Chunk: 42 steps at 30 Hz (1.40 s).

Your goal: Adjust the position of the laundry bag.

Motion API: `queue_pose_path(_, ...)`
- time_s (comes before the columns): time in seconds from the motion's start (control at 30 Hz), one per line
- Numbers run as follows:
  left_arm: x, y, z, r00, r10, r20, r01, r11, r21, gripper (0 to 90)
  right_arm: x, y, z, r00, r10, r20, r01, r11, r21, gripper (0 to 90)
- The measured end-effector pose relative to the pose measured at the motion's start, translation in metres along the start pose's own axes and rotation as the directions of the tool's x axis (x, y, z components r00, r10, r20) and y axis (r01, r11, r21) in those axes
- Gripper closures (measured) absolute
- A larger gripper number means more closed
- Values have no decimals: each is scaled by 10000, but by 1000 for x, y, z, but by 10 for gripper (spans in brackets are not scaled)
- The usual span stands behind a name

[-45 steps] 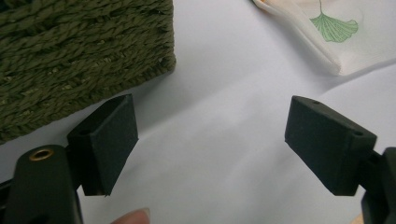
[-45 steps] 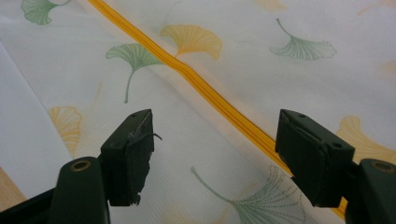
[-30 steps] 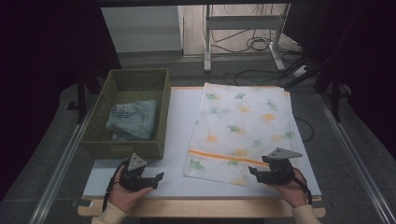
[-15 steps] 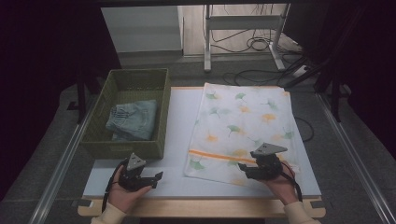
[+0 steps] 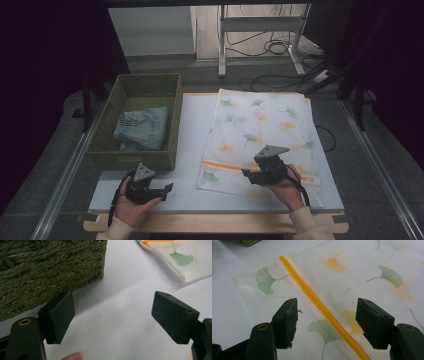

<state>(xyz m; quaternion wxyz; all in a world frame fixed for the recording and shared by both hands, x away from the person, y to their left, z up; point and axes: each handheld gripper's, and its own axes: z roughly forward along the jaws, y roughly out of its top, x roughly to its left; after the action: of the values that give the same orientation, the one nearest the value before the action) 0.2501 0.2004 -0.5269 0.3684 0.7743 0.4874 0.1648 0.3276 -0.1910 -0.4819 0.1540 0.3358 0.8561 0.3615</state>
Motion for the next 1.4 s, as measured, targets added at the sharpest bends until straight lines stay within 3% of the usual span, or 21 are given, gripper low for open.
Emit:
queue_pose_path(0.27, 1, 0, 0, 10000, 18, 28, -18, 10000, 22, 185, 6, 15, 12, 9997, -54, -257, 54, 10000, 9, 342)
queue_pose_path(0.5, 0, 0, -2, 10000, 68, -2, -68, 10000, -6, 185, 20, 26, 20, 9980, -269, -571, 261, 9995, -150, 343)
queue_pose_path(0.67, 0, 0, -1, 9999, 94, -46, -94, 9999, 40, 185, 30, 29, 28, 9950, -492, -867, 495, 9988, 17, 343)
queue_pose_path(1.0, 11, -1, -6, 9994, -199, -269, 197, 9998, -64, 185, 67, 36, 47, 9770, -1153, -1792, 1219, 9922, 264, 348)
queue_pose_path(1.4, 13, -1, -6, 9989, -224, -418, 221, 9997, -81, 181, 100, 47, 76, 9713, -1326, -1975, 1498, 9859, 745, 334)
